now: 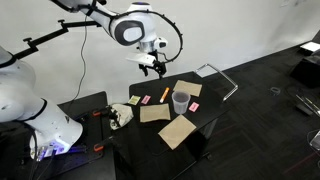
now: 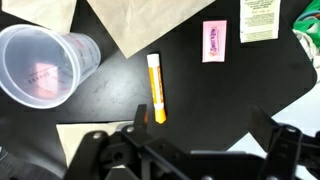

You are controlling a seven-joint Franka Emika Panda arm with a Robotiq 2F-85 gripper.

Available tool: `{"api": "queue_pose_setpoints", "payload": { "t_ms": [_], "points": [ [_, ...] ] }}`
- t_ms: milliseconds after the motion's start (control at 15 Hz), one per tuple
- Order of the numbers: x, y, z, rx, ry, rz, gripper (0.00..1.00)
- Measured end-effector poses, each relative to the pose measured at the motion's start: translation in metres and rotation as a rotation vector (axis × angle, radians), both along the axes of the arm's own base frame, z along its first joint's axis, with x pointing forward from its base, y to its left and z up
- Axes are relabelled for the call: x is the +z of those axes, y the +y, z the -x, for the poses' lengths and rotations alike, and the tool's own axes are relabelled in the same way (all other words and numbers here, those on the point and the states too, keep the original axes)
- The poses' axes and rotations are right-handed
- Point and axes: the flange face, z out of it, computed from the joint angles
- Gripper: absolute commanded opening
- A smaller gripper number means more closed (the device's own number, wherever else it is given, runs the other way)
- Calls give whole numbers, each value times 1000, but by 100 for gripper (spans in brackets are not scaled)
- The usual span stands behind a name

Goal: Put the marker in the cup

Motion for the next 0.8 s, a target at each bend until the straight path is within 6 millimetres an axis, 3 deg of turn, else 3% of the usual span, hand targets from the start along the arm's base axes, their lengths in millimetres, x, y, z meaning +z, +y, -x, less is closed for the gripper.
{"api": "queue_pose_setpoints", "payload": {
  "t_ms": [800],
  "points": [
    [-64, -8, -20, 113, -9, -52, 100]
  ]
}}
